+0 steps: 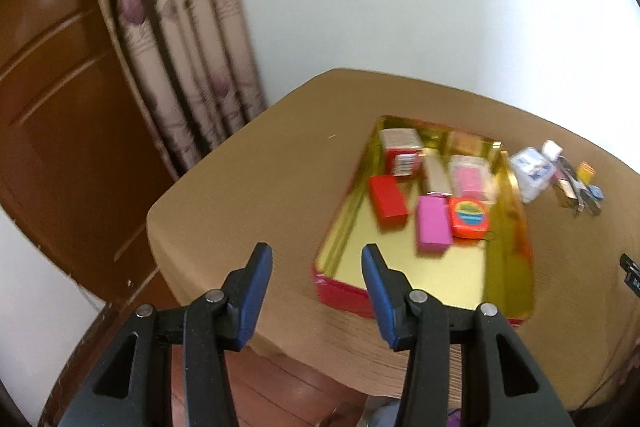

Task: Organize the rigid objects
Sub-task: 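Lower the red tape measure into the tin and open the right tool, then move the left tool to the clear plastic case and grasp it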

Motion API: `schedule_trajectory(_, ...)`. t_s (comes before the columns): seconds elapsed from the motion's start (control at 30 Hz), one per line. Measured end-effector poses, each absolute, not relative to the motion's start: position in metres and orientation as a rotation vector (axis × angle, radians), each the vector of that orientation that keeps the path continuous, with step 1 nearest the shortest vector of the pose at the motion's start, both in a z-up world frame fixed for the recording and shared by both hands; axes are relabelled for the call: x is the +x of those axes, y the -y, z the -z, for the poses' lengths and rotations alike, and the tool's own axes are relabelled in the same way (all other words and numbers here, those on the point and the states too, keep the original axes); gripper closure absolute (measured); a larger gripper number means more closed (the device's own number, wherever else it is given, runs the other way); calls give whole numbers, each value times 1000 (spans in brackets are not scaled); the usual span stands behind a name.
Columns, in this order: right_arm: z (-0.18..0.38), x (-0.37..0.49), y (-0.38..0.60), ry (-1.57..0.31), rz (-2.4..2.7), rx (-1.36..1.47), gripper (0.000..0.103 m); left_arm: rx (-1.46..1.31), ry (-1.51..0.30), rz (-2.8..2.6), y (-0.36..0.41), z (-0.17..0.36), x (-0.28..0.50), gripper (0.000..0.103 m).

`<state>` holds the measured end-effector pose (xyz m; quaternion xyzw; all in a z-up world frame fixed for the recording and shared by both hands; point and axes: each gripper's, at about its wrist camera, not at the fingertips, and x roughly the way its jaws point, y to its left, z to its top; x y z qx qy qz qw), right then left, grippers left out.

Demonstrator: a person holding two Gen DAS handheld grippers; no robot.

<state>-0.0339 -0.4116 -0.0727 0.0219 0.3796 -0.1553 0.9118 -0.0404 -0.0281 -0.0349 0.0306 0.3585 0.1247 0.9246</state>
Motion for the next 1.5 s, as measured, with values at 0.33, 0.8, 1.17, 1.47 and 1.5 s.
schedule_trajectory(0.33, 72, -39, 441, -744, 239, 195, 35, 307, -553, 68, 111, -7, -38, 55)
schedule_trajectory(0.8, 68, -52, 449, -690, 155, 325, 32, 426, -839, 359, 205, -2, 72, 40)
schedule_trajectory(1.17, 71, -53, 461, -689, 125, 404, 30, 669, -792, 483, 257, 22, 131, 40)
schedule_trajectory(1.47, 76, -49, 463, -714, 106, 429, 30, 724, -959, 625, 266, 51, 185, 40)
schedule_trajectory(1.5, 76, -49, 463, -717, 105, 430, 30, 727, -968, 627, 266, 53, 189, 40)
